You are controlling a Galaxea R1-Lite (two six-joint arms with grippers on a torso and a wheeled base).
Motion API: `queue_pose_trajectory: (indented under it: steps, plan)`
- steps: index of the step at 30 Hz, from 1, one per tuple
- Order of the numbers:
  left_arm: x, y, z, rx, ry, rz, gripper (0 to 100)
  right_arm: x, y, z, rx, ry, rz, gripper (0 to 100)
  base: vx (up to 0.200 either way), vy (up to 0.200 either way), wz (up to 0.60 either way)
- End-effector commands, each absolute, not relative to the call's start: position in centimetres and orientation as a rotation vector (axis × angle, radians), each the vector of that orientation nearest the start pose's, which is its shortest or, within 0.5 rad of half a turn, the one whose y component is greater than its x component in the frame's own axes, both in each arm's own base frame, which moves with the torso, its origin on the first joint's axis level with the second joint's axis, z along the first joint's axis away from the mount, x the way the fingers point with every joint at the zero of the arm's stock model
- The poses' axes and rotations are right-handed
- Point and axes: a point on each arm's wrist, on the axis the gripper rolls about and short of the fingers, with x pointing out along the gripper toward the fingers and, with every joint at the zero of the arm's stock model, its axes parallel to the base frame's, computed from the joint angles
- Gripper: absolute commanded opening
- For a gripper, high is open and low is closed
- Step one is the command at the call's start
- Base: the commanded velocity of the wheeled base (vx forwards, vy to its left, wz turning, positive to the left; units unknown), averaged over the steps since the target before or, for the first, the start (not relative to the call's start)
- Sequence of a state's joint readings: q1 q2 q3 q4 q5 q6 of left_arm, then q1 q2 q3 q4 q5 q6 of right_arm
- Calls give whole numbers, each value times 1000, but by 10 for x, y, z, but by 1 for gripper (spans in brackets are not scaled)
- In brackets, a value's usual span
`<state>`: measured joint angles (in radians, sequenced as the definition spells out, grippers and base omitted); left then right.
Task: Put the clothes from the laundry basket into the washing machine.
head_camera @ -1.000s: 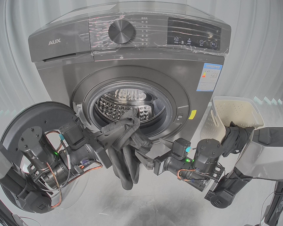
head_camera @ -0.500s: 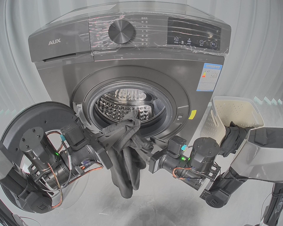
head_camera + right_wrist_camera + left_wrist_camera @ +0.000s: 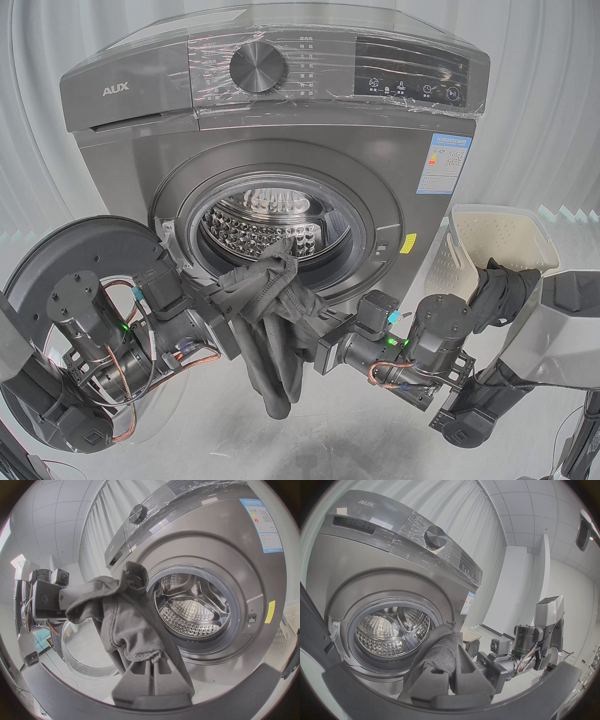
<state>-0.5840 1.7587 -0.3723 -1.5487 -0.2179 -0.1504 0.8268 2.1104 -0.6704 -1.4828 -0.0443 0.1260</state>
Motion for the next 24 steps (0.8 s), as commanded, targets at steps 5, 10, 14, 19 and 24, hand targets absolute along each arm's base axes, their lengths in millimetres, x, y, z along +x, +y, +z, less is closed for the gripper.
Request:
queue_pose_trajectory:
  steps: [5, 10, 14, 19, 24]
  plan:
    - [217, -150, 154, -175, -108, -812, 0, 237, 257, 97, 133, 24, 784, 100, 0, 0, 0]
    - [217, -151, 156, -176, -114, -815, 0, 244, 258, 89, 126, 38, 771, 100, 0, 0, 0]
    - [216, -150, 156, -175, -114, -817, 0, 251, 259, 86, 120, 36, 762, 100, 0, 0, 0]
    - [216, -150, 155, -174, -111, -817, 0, 258, 266, 89, 130, 5, 764, 100, 0, 0, 0]
    - [216, -150, 154, -173, -105, -816, 0, 259, 266, 91, 134, -4, 760, 100, 0, 0, 0]
